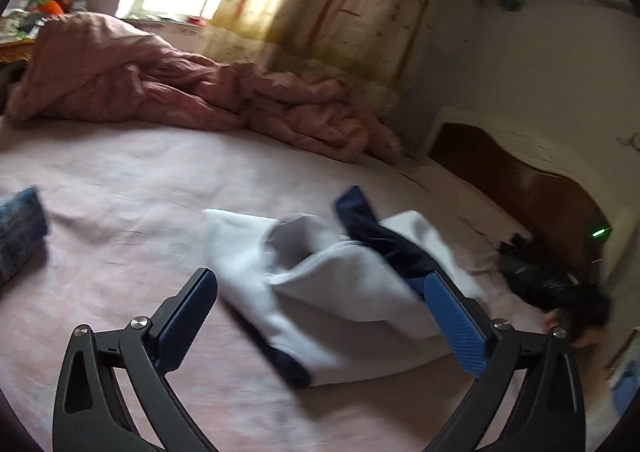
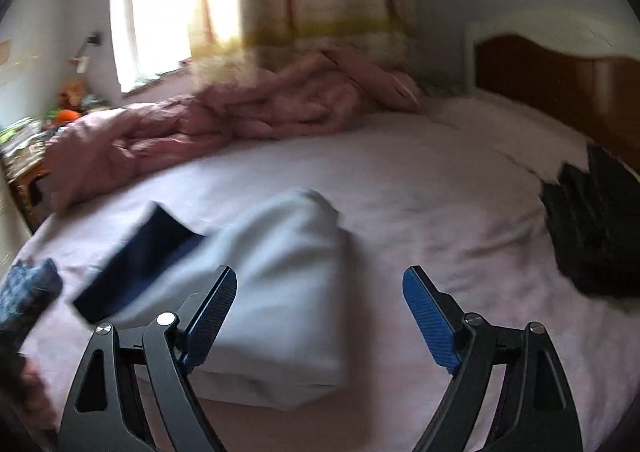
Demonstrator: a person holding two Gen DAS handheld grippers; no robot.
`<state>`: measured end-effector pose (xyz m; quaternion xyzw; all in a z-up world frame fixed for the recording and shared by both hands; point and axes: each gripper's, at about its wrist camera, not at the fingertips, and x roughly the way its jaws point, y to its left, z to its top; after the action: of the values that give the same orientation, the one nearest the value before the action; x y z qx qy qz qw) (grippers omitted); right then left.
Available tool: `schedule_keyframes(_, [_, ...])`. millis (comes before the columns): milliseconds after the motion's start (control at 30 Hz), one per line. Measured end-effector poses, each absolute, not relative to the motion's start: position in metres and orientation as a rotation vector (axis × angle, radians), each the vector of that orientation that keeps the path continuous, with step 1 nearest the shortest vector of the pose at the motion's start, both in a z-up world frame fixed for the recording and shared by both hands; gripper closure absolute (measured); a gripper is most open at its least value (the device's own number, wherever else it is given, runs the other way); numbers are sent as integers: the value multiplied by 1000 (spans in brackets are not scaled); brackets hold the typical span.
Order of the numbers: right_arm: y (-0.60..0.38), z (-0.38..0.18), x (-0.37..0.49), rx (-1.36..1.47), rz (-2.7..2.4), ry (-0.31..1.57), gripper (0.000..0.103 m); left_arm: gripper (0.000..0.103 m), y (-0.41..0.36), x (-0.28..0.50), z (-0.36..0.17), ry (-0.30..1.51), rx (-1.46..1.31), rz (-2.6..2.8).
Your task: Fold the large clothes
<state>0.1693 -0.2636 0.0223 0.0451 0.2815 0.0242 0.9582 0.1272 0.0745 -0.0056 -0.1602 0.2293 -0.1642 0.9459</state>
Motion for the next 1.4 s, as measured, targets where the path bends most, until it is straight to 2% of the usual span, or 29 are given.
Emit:
schedule_keyframes(33, [-272, 17, 173, 104, 52, 592, 17, 0, 70, 135, -6, 494, -351, -357])
schedule_keyframes(200, [-299, -23, 191, 224, 151, 708, 39, 0, 49, 195, -28, 710, -579, -492])
schedule_keyframes(267, [-306, -35, 195, 322, 213, 721, 42, 0, 46, 216, -38, 779, -660, -467])
schedule_keyframes(433, [-310, -48, 203, 468, 400, 767, 59, 0, 27, 236, -32, 787, -594, -420])
schedule_keyframes(667, [-266, -33, 190, 231, 383, 690, 59, 2, 6, 260, -24, 844, -371, -373])
schedule_keyframes(700, [-259, -30, 187, 199, 382, 672, 59, 9, 5, 261, -24, 829, -344, -356])
schedule_keyframes(767, [-249, -25, 181, 142, 384, 646, 59, 65, 10, 256, -21, 759, -277, -255])
schedule_keyframes(833, [-238, -23, 176, 80, 390, 631, 59, 77, 27, 245, -14, 678, -356, -273])
schedule_keyframes(867, [-236, -21, 174, 63, 391, 626, 59, 78, 37, 234, -9, 624, -419, -288])
schedule_keyframes(1000, [-232, -19, 164, 73, 453, 612, 52, 78, 67, 201, -1, 543, -461, -228])
schedule_keyframes(1033, [-230, -18, 162, 72, 460, 610, 48, 77, 68, 202, -6, 574, -452, -212])
schedule_keyframes(1100, [-221, -19, 157, 27, 456, 617, 30, 73, 71, 208, -24, 663, -400, -167])
schedule_keyframes(1133, [-215, -21, 153, -16, 429, 615, 30, 64, 73, 207, -32, 671, -385, -169])
schedule_keyframes(1167, [-211, -22, 153, -42, 406, 611, 30, 51, 75, 204, -37, 652, -378, -164])
schedule_keyframes(1233, [-207, -27, 153, -75, 362, 616, 30, 37, 81, 197, -40, 614, -384, -143])
schedule_keyframes(1400, [-221, -28, 156, 10, 358, 648, 30, 36, 89, 203, -50, 616, -478, -178])
